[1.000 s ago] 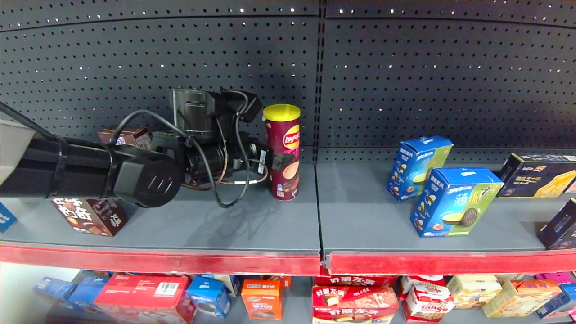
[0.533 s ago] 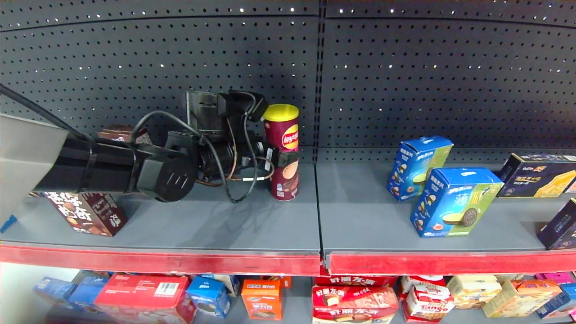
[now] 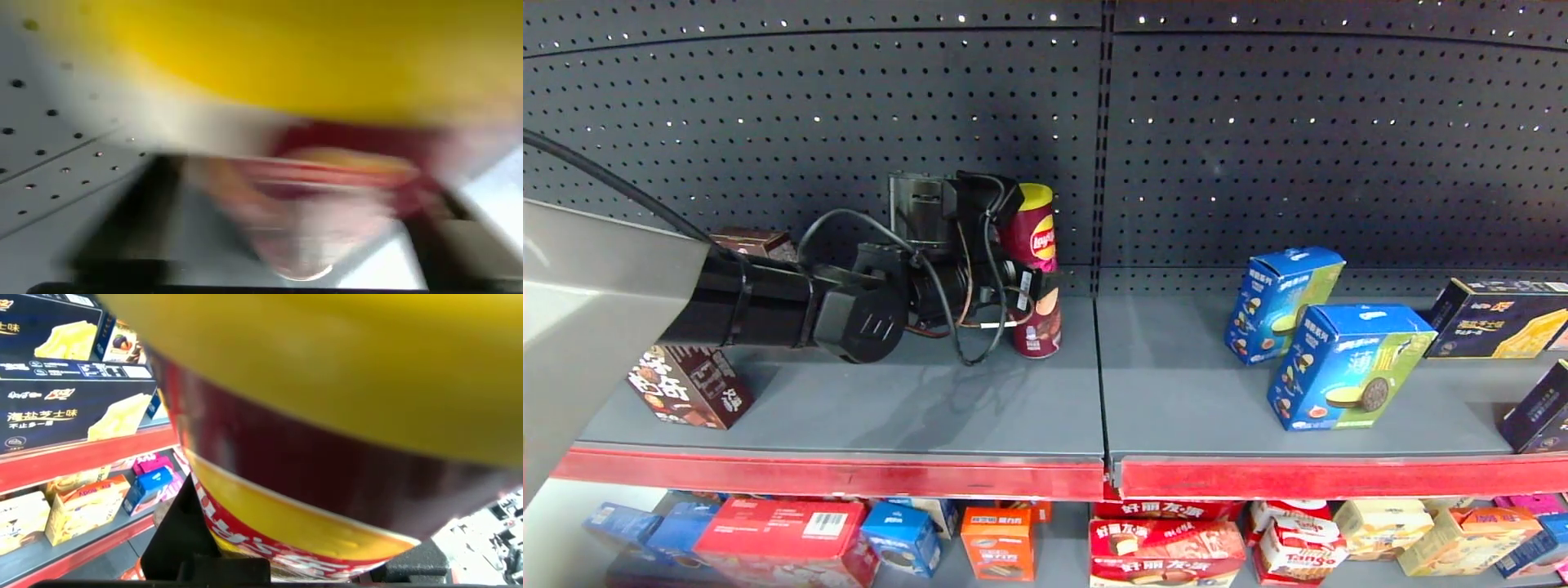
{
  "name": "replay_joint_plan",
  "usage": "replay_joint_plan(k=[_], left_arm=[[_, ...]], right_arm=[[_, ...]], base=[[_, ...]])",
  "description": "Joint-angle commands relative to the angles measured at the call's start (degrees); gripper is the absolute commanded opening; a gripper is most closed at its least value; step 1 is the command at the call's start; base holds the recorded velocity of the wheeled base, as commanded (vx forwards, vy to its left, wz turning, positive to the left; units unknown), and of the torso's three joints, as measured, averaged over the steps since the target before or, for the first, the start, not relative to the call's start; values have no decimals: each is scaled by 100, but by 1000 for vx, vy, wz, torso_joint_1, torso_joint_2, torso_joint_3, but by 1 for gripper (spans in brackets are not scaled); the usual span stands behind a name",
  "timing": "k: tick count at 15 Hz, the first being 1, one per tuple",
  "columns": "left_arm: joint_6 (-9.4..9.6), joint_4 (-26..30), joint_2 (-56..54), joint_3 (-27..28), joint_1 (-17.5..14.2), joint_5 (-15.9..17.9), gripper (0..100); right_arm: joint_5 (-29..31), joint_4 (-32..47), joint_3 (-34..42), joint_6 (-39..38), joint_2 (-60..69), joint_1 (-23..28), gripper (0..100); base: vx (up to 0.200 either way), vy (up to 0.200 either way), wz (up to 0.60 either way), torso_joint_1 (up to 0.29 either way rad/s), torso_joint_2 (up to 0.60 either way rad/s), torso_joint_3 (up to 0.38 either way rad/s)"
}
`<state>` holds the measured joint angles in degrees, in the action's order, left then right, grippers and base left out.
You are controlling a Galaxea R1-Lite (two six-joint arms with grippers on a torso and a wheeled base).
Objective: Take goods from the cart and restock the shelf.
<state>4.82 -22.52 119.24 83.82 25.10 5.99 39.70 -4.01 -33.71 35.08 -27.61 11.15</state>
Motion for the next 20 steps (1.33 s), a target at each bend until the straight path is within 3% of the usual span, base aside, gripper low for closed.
replay_joint_plan(k=[1, 7, 11, 12, 15, 18, 20], left_arm=[[-7, -7, 56, 29, 39, -1, 0], [11, 2, -14, -129, 30, -10, 0], [63, -7, -849, -1122, 4, 96, 0], [63, -7, -893, -1158, -5, 105, 0], [81, 46, -1913, -2045, 30, 386, 0], [362, 2, -2361, -2661, 39, 535, 0], [371, 2, -2475, -2775, 56, 544, 0]], right_arm=[[2, -3, 4, -2, 54, 1, 0], [-7, 6, 84, 42, 221, 10, 0], [-7, 67, 154, 42, 432, 10, 0], [-7, 76, 163, 51, 441, 10, 0], [-42, 419, 251, 51, 872, 1, 0], [-59, 638, 259, 157, 1179, 1, 0], [-68, 638, 259, 236, 1267, 1, 0]], base=[[0, 0, 0, 0, 0, 0], [0, 0, 0, 0, 0, 0], [0, 0, 0, 0, 0, 0], [0, 0, 0, 0, 0, 0], [0, 0, 0, 0, 0, 0], [0, 0, 0, 0, 0, 0], [0, 0, 0, 0, 0, 0]])
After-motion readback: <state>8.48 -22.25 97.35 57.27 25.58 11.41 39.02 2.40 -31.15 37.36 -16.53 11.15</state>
